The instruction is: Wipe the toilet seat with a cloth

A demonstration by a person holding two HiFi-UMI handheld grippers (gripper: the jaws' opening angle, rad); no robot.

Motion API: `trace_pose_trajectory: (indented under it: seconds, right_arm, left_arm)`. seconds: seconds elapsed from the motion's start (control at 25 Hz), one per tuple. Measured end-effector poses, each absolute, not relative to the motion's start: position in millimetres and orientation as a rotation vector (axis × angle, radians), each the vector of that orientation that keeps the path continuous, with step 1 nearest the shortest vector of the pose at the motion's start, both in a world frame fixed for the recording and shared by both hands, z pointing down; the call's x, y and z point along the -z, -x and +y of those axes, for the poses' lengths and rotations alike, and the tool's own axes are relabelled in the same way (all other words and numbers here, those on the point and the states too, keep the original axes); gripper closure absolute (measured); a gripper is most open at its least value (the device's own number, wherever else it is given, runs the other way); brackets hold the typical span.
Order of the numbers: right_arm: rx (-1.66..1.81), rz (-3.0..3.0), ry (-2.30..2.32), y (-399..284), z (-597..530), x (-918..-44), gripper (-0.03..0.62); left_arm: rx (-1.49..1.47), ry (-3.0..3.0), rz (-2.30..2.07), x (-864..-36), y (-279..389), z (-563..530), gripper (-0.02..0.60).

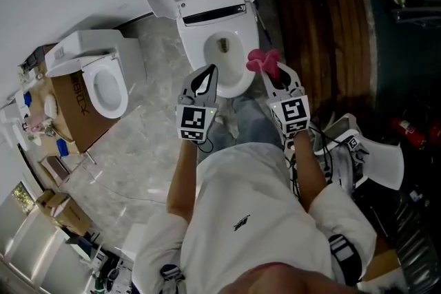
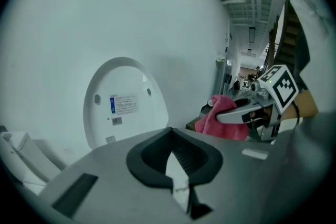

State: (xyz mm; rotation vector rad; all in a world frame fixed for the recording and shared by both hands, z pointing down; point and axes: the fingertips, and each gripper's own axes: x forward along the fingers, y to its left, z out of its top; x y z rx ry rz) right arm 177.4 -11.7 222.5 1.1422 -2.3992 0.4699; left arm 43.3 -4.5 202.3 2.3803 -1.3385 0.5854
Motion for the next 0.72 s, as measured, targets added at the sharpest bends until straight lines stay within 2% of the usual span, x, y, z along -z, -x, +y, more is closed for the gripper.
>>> trace_pose_trajectory:
  seconds: [0.72]
  right_arm:
    - [-0.482,-2.231,-1.042,-162.2,-72.9,-411.7,0.541]
  left_arm:
    - [-0.654,-2.337,-1.152,-385.0,-56.9,-76.7,0.571]
